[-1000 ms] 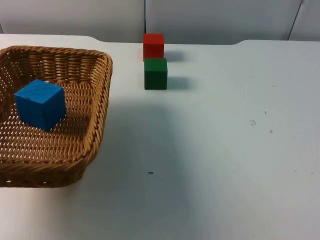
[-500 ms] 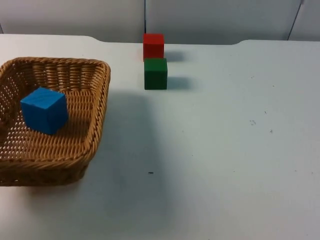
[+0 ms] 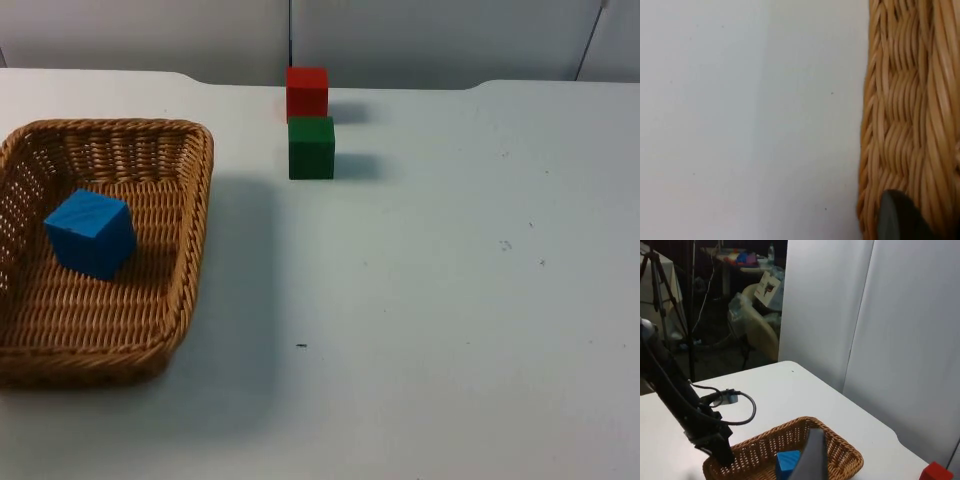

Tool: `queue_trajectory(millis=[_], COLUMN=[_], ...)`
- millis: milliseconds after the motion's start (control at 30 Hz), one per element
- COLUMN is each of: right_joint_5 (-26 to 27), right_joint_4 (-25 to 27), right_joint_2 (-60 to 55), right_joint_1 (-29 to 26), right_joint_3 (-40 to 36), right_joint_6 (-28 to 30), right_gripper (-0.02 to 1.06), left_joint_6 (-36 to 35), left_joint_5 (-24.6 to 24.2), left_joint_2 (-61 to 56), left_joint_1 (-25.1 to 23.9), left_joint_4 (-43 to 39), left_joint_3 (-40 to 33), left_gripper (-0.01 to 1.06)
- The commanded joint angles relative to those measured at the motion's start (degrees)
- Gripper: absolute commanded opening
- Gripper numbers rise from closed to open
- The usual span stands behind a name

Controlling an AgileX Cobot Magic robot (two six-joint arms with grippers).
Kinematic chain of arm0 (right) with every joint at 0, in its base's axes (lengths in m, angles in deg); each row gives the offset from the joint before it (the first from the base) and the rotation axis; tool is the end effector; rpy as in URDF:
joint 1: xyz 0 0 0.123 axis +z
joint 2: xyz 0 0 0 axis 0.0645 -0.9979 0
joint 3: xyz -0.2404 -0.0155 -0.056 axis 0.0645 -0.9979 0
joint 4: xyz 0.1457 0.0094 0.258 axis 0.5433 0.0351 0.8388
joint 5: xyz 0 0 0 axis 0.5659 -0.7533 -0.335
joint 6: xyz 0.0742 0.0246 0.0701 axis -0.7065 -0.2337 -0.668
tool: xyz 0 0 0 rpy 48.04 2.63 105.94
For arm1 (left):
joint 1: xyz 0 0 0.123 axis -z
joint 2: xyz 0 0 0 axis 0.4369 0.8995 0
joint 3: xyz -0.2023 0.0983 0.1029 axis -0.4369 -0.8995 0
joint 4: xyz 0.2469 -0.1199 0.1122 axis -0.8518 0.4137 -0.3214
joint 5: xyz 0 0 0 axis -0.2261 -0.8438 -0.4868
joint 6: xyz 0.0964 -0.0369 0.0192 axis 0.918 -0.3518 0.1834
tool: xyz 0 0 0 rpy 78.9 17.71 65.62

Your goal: Pick up the basket with the left hand and place the blue cube into the basket with the right hand.

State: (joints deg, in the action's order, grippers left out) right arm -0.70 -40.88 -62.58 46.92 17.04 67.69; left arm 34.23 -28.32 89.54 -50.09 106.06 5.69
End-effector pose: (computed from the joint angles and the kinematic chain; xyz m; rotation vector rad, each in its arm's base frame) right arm 0.1472 0.1767 0.3748 -0.8659 1.4838 0.5057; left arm 0.2644 0.0506 0.0057 -0.3375 2.6360 -0.7623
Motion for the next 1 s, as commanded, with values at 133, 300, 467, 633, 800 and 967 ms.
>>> queue_trajectory(millis=[133,300,467,633,800,967], right_joint_5=[-1.5,-2.5,-3.2,-4.0,-4.1,-4.1], right_joint_4=[0.2,0.2,0.2,0.2,0.2,0.2], right_joint_2=[0.9,0.9,0.9,0.9,0.9,0.9], right_joint_1=[0.2,0.2,0.2,0.2,0.2,0.2], right_joint_3=[-0.3,-0.3,-0.3,-0.3,-0.3,-0.3], right_joint_6=[-0.3,-0.3,-0.3,-0.4,-0.4,-0.4], right_gripper=[0.73,0.73,0.73,0.73,0.73,0.73], left_joint_6=[-0.2,1.5,1.9,2.8,2.4,1.3], left_joint_5=[3.5,3.6,3.6,3.2,4.3,6.0], left_joint_2=[0.3,0.3,0.2,0.2,0.2,-0.7], left_joint_1=[-0.1,-0.1,-0.1,-0.1,-0.1,-0.1], left_joint_4=[1.2,1.2,1.1,1.1,1.2,1.0], left_joint_3=[0.3,0.3,0.3,0.3,0.3,0.3], left_gripper=[0.0,0.0,0.1,0.45,0.81,0.81])
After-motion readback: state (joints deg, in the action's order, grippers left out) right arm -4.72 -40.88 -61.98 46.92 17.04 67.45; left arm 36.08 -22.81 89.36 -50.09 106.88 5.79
